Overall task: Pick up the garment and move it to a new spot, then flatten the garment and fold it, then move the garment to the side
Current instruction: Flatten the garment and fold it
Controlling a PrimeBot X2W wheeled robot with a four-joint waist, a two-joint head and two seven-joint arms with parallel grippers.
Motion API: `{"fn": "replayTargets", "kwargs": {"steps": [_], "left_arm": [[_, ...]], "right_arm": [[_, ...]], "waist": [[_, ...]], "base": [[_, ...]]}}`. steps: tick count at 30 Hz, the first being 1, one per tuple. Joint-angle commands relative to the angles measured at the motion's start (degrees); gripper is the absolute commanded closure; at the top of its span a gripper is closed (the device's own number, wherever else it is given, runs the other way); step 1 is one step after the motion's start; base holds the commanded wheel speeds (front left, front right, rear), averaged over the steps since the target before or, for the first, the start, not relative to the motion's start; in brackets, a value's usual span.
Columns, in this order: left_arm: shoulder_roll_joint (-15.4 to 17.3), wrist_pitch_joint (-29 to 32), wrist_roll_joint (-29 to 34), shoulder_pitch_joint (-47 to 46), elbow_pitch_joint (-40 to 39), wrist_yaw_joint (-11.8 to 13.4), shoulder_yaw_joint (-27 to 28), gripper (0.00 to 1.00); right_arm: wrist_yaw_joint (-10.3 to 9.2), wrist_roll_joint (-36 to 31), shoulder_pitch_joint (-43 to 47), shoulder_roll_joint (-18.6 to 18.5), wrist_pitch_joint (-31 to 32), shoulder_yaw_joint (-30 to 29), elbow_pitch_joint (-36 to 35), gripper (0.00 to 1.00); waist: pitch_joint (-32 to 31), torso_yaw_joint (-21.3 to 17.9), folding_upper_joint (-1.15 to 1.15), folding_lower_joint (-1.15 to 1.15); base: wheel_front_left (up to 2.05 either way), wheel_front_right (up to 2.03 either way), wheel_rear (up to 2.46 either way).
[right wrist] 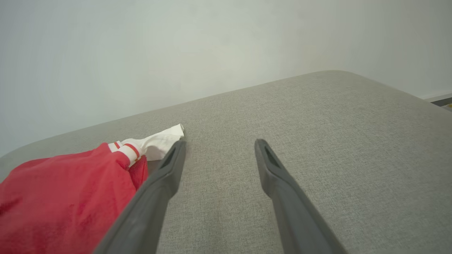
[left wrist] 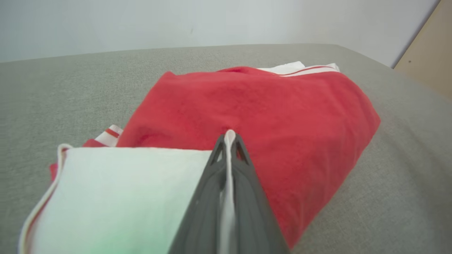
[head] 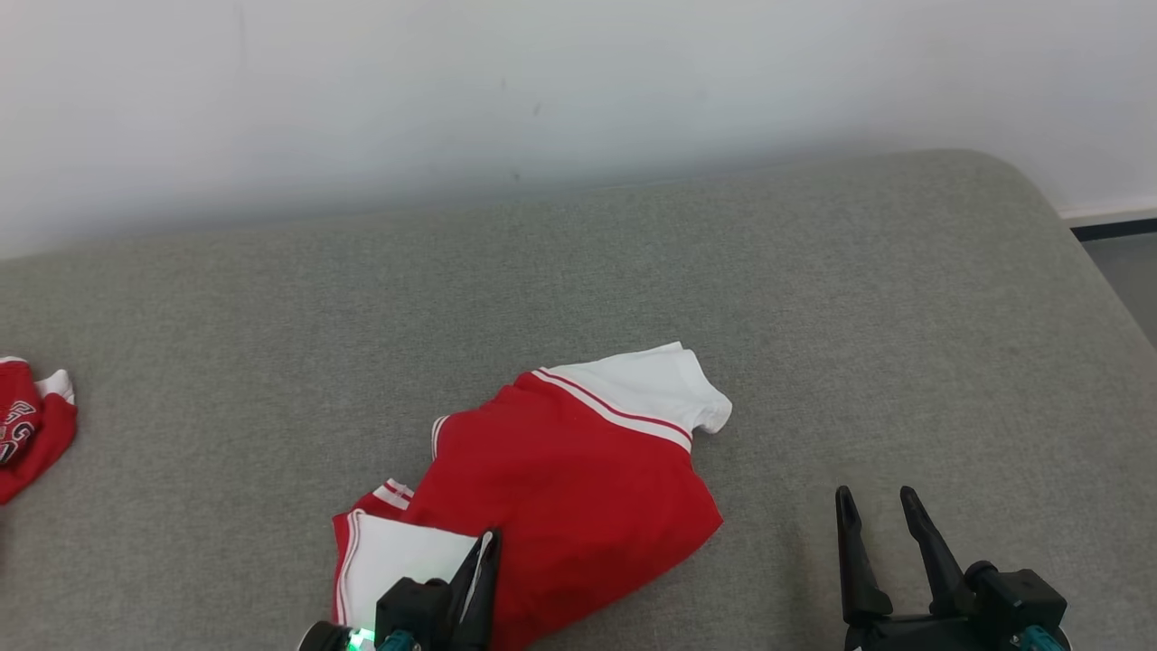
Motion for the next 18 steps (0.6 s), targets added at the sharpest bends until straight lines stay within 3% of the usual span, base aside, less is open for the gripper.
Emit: {"fn": "replayTargets", "kwargs": {"steps": [1,9,13,18], "left_arm": [[-0.01,-0.19,-1.02,-0.24,-0.98,-0.35,0.07,1.0],[0.22,-0.19,-3.0,0.61,-9.91,-0.61,2.88,1.0],[2.43,-0.19,-3.82,2.06,-14.71,0.56,7.21,1.0],[5.4,-0.19,-5.05,4.63,-14.96,1.86,12.77,1.0]], "right_arm": [[-0.13,0.5,0.19,0.1,-0.02,-0.04,-0.13,0.0],[-0.13,0.83,1.15,0.09,-0.02,-0.73,-0.16,0.0],[-0.13,1.21,1.15,0.1,-0.02,-0.54,0.02,0.0],[-0.13,1.44,0.49,0.06,-0.02,0.47,0.39,0.0]], "waist": [[-0.44,0.72,0.0,-0.01],[-1.46,5.11,0.0,-0.01],[-1.67,7.38,0.0,-0.01],[-1.55,8.29,0.0,-0.01]], "base": [[0.0,0.0,0.0],[0.0,0.0,0.0],[0.0,0.0,0.0],[0.0,0.0,0.0]]}}
